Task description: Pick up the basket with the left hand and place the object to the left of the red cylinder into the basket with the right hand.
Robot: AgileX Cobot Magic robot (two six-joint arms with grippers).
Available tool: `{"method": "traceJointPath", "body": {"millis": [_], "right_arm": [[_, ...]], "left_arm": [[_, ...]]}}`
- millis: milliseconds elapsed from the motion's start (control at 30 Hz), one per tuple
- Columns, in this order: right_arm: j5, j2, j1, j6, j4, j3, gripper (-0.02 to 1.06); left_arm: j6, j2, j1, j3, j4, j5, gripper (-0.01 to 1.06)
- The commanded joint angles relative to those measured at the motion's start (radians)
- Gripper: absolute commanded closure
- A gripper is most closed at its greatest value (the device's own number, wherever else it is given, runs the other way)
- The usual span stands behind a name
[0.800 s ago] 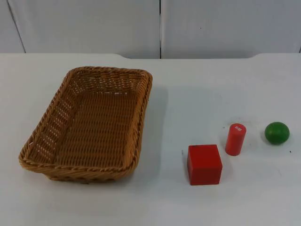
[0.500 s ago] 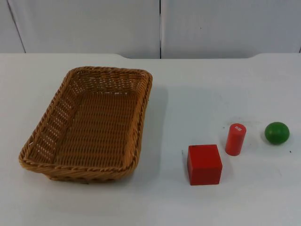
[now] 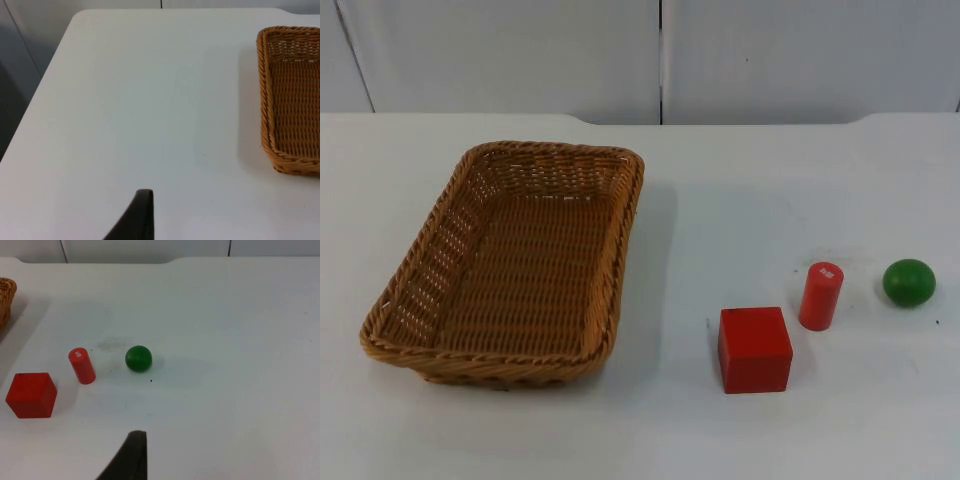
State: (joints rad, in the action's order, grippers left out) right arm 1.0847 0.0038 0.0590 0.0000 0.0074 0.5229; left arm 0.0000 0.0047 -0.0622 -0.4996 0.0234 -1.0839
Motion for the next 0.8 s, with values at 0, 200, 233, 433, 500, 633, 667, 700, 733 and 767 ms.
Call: {"method": "traceJointPath", "body": {"millis": [0,200,233,433,500,633,667,700,733,767], "right_arm": [[-0.006,-0.004,-0.005,-0.015,0.0,-0.007,-0.01],[-0.006,-0.004,-0.005,-0.015,0.0,-0.007,-0.01],[-0.006,-0.004,-0.005,-0.015,0.0,-0.007,-0.01],[-0.006,-0.004,-0.005,-0.015,0.0,-0.007,-0.01],[-0.006,-0.004,-0.005,-0.015,0.0,-0.007,-0.01],[-0.006,-0.004,-0.005,-0.015,0.0,-0.007,-0.01],[-0.006,-0.004,-0.005,-0.015,0.0,-0.007,-0.01],[-0.006,-0.004,-0.005,-0.015,0.0,-0.007,-0.01],[-0.006,-0.004,-0.005,-0.015,0.0,-0.007,-0.01],[-0.006,-0.004,-0.005,-0.015,0.0,-0.007,-0.01]], "left_arm": [[0.0,-0.005,0.003,0.005,0.005,0.009,0.0],[0.0,-0.005,0.003,0.005,0.007,0.009,0.0],[0.0,-0.005,0.003,0.005,0.007,0.009,0.0],[-0.006,-0.005,0.003,0.005,0.007,0.009,0.0],[-0.006,-0.005,0.003,0.005,0.007,0.009,0.0],[-0.006,-0.005,0.003,0.005,0.007,0.009,0.0],[-0.006,-0.005,0.003,0.005,0.007,0.009,0.0],[-0.006,-0.005,0.003,0.005,0.007,0.009,0.0],[-0.006,-0.005,0.003,0.005,0.007,0.009,0.0],[-0.006,-0.005,0.003,0.005,0.007,0.009,0.0]]}}
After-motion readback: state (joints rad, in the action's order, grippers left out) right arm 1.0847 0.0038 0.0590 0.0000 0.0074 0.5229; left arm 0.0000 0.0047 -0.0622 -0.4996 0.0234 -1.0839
